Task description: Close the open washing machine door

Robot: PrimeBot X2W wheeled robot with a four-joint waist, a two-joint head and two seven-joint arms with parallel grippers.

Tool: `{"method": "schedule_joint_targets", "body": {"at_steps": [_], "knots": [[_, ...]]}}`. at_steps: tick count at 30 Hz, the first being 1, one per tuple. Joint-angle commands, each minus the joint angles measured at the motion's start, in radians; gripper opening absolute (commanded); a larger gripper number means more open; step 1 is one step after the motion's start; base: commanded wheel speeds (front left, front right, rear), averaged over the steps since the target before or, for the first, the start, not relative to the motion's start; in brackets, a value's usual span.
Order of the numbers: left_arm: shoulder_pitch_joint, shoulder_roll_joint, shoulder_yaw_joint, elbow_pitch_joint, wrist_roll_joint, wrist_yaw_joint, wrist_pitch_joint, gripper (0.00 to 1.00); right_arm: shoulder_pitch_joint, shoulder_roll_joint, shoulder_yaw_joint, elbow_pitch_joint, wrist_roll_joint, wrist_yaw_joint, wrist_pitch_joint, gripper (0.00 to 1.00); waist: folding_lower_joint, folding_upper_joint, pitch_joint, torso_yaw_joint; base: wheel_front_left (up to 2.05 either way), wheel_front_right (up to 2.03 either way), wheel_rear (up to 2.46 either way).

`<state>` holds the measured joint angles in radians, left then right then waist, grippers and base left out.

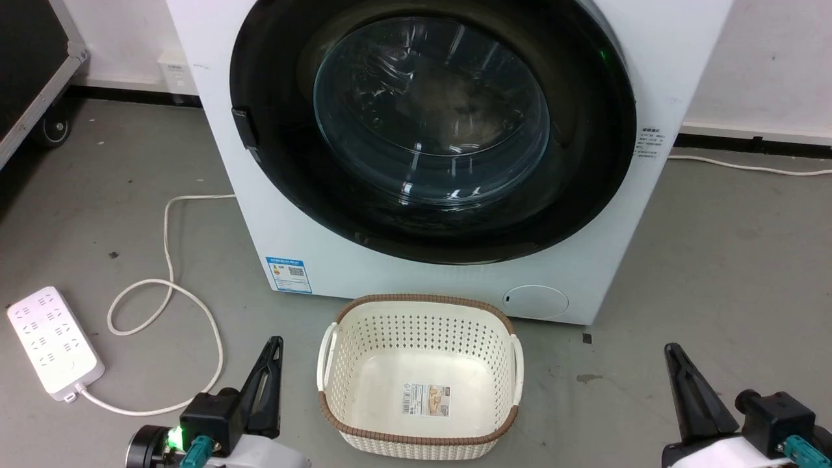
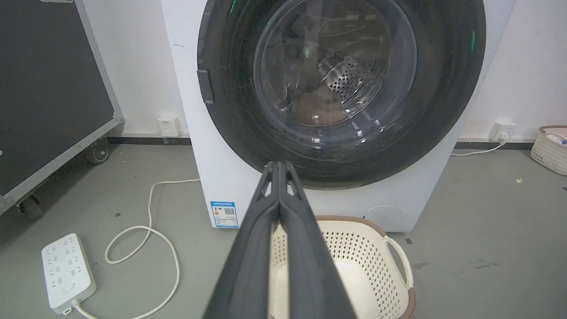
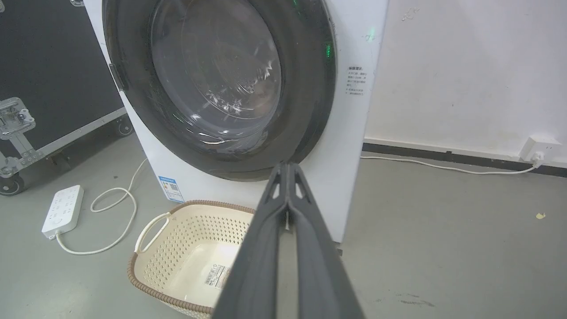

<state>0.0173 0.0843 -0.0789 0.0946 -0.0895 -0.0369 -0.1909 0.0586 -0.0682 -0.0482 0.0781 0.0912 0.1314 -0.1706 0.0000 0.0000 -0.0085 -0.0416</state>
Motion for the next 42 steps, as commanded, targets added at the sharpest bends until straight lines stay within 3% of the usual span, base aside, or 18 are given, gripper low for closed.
{"method": "schedule_joint_targets", "body": {"at_steps": [1, 42], "knots": [[-0.005, -0.002, 0.005, -0.005, 0.008, 0.006, 0.005, 0.0, -0.013, 0.004, 0.002, -0.009, -0.01, 0.0, 0.004, 0.0, 0.0, 0.0, 0.0, 0.0, 0.0, 0.0, 0.0], [-0.012, -0.019, 0.045, -0.054, 0.053, 0.023, 0.107, 0.0, -0.038, 0.012, 0.028, -0.047, -0.054, -0.001, 0.095, 0.0, 0.0, 0.0, 0.005, 0.023, 0.0, 0.0, 0.0]]}}
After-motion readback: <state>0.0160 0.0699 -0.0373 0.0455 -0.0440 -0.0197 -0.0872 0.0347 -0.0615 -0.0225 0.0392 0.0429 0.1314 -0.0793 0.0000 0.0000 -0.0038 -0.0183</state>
